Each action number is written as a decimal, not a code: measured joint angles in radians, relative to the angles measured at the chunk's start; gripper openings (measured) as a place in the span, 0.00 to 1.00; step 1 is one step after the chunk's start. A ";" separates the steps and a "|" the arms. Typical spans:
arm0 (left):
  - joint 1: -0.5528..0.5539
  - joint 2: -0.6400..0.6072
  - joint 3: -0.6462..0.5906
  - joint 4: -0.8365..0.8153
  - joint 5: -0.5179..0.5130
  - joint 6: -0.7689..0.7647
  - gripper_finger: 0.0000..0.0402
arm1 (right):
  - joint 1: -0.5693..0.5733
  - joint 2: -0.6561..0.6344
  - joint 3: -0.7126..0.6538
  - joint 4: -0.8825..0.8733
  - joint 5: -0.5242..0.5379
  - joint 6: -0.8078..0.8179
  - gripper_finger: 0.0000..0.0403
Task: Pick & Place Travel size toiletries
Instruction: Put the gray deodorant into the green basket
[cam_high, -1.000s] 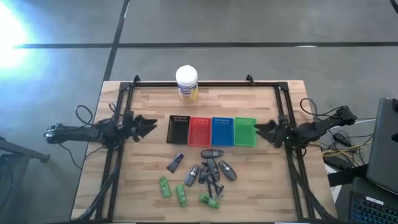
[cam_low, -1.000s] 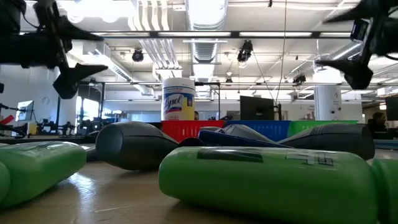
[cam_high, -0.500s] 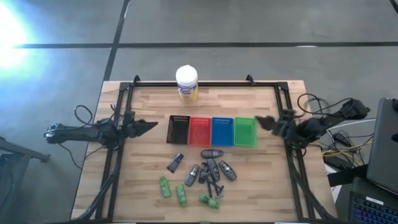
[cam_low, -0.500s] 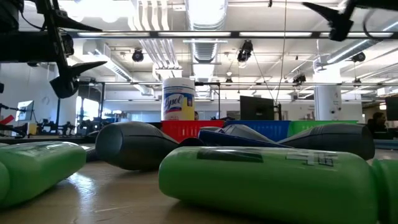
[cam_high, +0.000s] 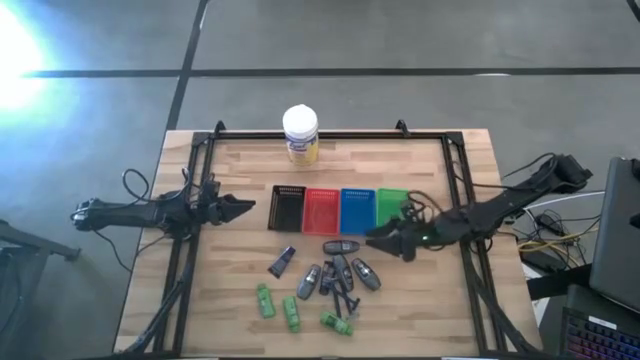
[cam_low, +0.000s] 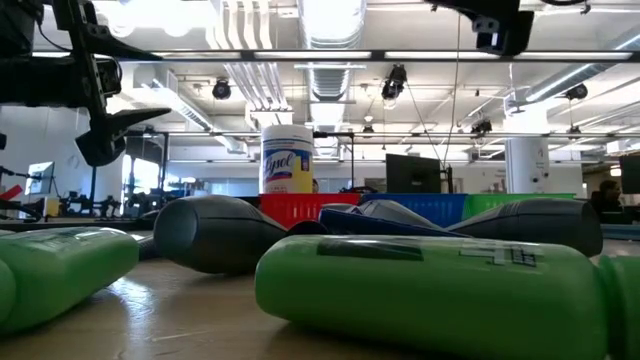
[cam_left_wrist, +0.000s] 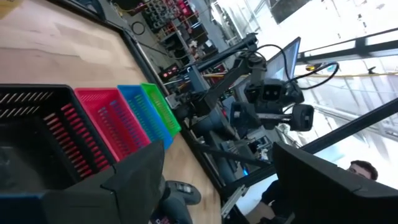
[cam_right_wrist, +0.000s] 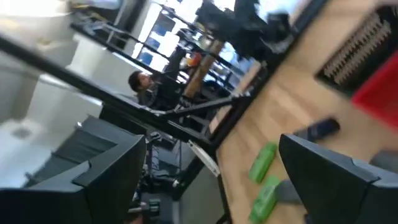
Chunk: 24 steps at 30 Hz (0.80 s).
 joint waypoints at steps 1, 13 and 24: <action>0.000 0.000 0.000 0.000 0.000 0.000 0.75 | 0.000 0.025 0.011 -0.005 -0.012 0.062 0.90; 0.000 0.001 0.000 -0.004 0.007 -0.009 0.75 | -0.012 0.248 0.210 -0.436 -0.240 0.345 0.90; 0.000 0.011 0.000 -0.055 0.004 -0.010 0.75 | -0.023 0.505 0.536 -1.153 -0.413 0.287 0.90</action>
